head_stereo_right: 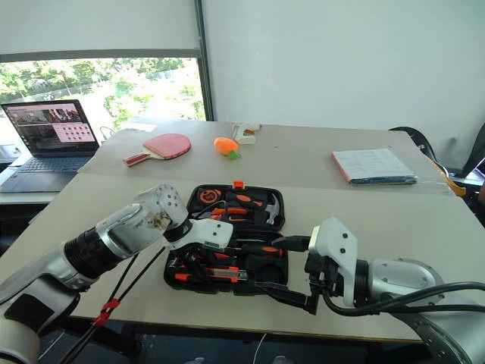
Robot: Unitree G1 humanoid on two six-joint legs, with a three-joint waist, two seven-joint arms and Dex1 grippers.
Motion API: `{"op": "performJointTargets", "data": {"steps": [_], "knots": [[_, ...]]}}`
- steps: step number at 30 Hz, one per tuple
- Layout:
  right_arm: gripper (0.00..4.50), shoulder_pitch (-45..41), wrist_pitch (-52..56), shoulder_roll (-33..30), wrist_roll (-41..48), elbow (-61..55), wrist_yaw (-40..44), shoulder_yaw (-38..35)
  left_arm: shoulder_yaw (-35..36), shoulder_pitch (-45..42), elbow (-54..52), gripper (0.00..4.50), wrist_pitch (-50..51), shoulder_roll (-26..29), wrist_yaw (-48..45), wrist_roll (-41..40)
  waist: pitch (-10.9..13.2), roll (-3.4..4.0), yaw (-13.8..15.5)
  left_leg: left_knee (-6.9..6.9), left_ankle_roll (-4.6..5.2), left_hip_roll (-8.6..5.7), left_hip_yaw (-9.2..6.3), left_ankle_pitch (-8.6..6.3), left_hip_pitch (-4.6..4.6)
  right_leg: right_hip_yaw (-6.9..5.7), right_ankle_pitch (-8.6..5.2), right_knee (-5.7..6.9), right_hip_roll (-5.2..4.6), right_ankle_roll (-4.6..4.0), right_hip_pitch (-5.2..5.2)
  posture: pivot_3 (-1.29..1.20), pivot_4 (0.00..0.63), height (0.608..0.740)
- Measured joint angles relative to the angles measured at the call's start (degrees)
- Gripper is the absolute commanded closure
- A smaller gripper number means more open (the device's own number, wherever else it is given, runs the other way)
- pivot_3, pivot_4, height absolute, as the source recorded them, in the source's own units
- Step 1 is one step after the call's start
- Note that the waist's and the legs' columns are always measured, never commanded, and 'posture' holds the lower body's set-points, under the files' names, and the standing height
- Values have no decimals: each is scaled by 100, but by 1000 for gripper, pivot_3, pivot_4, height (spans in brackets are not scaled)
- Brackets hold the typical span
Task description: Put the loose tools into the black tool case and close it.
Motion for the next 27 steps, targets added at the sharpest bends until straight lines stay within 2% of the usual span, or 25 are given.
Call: {"op": "performJointTargets", "data": {"steps": [1,6,10,13,17,18,19,26,27], "knots": [[0,0,0,14,0,0,-5,6,18,1,0,1858,68,-7,-26,-32,0,0,0,0,0,0,0,0,0,0,0,0,0,0,0,0,150,740],[0,0,0,27,-3,2,-14,59,183,-3,-28,91,517,5,-209,-409,0,1,27,6,0,1,0,0,-2,-1,1,1,-3,2,1,0,150,740],[0,0,-1,26,-9,11,-6,72,626,-329,120,41,776,8,-232,-736,0,0,17,7,0,0,-1,0,-3,-2,1,1,-1,2,0,0,150,740],[0,-13,-1,26,-19,22,-3,77,986,-534,384,41,557,14,-182,-833,-1,2,6,3,0,0,0,0,0,-1,0,0,0,1,-1,0,150,740],[0,-15,-2,26,-40,36,13,77,985,-503,877,1023,-252,71,-70,-635,-1,2,-14,0,0,3,1,0,1,0,2,2,3,-4,-3,0,150,740],[0,-15,-2,26,-53,46,28,78,986,-430,969,1542,-511,70,-11,-577,-1,2,-7,0,0,2,1,0,0,0,2,1,2,-4,-3,0,150,740],[0,-15,-2,26,-54,54,34,78,984,-388,1000,1805,-618,69,-4,-564,-1,2,-3,1,0,2,1,0,-1,0,2,1,1,-3,-3,0,150,740],[0,-6,-2,26,-58,70,40,83,954,85,833,4435,-1490,250,-267,-380,-1,2,9,2,0,2,1,0,-2,1,2,0,-1,-3,-2,0,150,740],[0,1,-2,26,-60,69,40,83,954,100,782,4435,-1497,250,-280,-385,-1,2,18,2,0,2,1,0,-2,1,2,0,-2,-2,-2,0,150,740]]}}
